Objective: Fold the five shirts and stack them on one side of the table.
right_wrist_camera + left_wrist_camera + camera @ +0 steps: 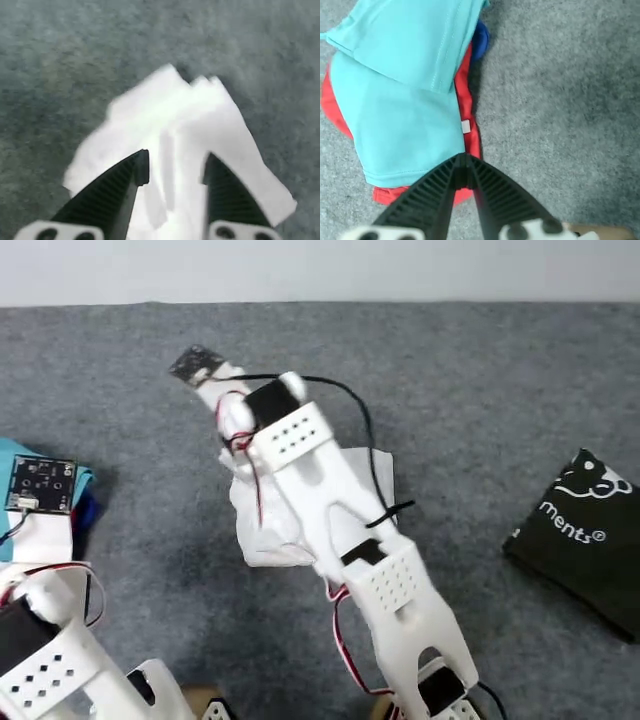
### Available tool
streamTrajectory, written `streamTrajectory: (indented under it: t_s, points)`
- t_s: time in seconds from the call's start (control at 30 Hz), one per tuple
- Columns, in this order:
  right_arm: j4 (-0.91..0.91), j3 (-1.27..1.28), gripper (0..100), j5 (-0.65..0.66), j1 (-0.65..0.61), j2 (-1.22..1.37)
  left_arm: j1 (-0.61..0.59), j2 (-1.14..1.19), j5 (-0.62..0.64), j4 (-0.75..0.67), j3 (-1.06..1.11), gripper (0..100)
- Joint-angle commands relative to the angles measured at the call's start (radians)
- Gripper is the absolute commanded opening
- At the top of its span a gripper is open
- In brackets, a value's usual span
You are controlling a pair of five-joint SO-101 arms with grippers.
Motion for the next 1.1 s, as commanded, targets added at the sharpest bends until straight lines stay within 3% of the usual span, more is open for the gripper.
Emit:
streamTrajectory:
  t_s: [0.0,0.13,0.3,0.67,0.97,1.07]
  points:
    - [0.042,0.106,0.6,0.014,0.104,-0.097,0.006,-0.009,-0.008,-0.028,-0.008,1]
    - [0.042,0.273,0.9,0.092,0.182,-0.134,0.006,-0.009,-0.008,-0.028,-0.008,1]
    - [0.042,0.385,1.0,0.12,0.174,-0.142,0.006,-0.009,-0.008,-0.038,-0.007,1]
    - [0.038,0.336,1.0,0.146,-0.188,-0.143,0.008,-0.005,-0.008,-0.043,-0.004,1]
    - [0.039,0.322,1.8,0.143,-0.114,-0.222,0.008,-0.003,-0.008,-0.043,-0.002,1]
    - [0.031,0.322,8.2,0.107,-0.113,-0.232,0.008,-0.003,-0.006,-0.043,-0.002,1]
